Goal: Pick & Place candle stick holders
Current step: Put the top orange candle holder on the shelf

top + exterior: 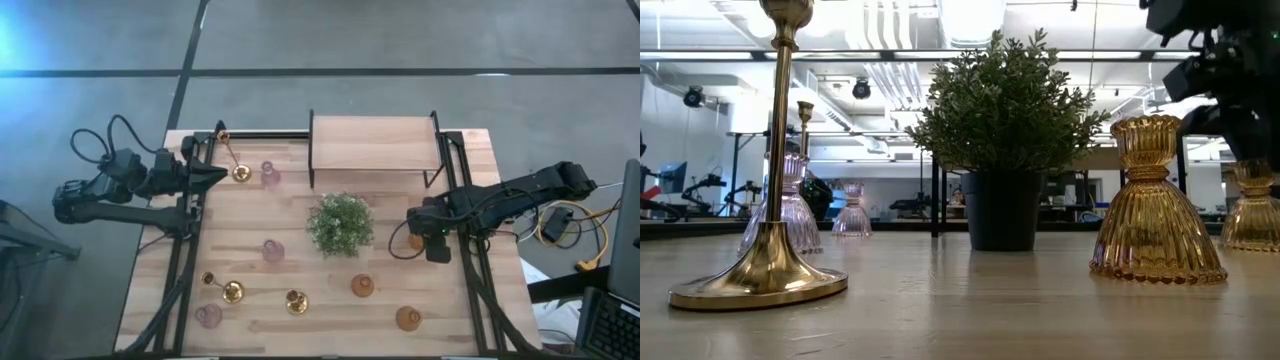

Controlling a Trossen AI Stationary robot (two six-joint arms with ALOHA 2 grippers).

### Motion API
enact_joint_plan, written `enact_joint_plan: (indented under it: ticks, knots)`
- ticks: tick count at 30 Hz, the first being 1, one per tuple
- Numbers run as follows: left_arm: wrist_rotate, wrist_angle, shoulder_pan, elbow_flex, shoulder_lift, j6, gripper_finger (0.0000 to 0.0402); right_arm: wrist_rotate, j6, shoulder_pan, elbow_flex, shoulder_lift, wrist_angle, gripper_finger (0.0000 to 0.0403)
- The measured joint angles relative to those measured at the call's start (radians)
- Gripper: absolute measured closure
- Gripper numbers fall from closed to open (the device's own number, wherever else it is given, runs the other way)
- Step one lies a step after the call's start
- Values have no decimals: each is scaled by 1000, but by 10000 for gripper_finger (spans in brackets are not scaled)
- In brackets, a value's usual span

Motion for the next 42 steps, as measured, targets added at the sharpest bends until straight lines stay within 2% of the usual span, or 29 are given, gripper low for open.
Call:
enact_joint_plan:
  ticks: [5,10,12,18,24,30,36,42]
  knots:
    - [0,0,0,0,0,0,371,33,-10,0,-30,0,44,299]
    - [0,0,0,0,0,0,371,46,-50,0,-3,-6,34,373]
    - [0,0,0,0,0,0,371,42,-89,-2,28,-1,35,379]
    - [0,-1,0,0,0,0,371,35,-203,-36,211,46,-99,385]
    - [0,-3,0,0,0,0,371,157,-333,-110,462,116,-292,385]
    - [0,-3,0,0,0,0,371,209,-485,-252,750,198,-418,385]
    - [0,-3,0,0,0,0,371,215,-623,-476,1003,281,-484,385]
    - [0,-3,0,0,0,0,371,106,-737,-762,1143,396,-487,385]
